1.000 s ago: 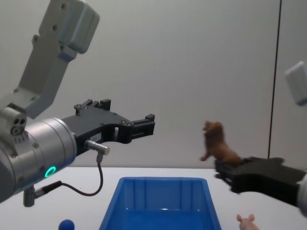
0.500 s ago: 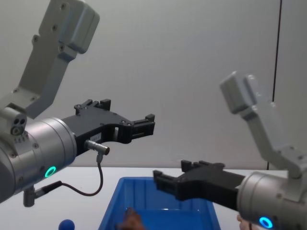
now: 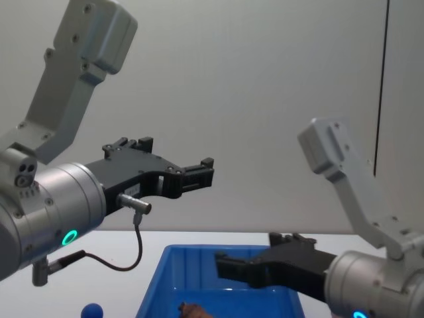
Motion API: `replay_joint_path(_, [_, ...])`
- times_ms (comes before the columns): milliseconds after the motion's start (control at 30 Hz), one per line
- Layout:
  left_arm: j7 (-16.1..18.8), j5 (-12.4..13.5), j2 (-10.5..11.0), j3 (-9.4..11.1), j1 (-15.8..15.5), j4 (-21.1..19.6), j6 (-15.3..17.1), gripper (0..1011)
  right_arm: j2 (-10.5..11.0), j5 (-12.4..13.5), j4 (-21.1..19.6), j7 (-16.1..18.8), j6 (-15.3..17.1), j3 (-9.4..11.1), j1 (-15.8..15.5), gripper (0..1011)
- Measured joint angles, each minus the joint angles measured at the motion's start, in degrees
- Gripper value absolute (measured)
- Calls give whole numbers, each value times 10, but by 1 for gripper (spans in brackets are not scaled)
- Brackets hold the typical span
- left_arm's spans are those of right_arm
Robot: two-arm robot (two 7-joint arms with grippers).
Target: Pick up the two dolls from the table and place them into the box.
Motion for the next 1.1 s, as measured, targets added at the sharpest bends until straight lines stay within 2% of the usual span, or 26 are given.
replay_joint_path(200, [0,0,0,0,0,0,0,1001,8,0,-16,-35,5,4,-15,1001])
replay_joint_path(533, [0,0,0,0,0,0,0,1001,36,4,-71,-106,24,18,-63,1001])
replay_joint_path(833, [0,0,0,0,0,0,0,1001,55,6,-102,-137,37,26,-93,1001])
replay_joint_path(1100, [0,0,0,0,0,0,0,1001,62,8,-108,-142,45,29,-107,1001])
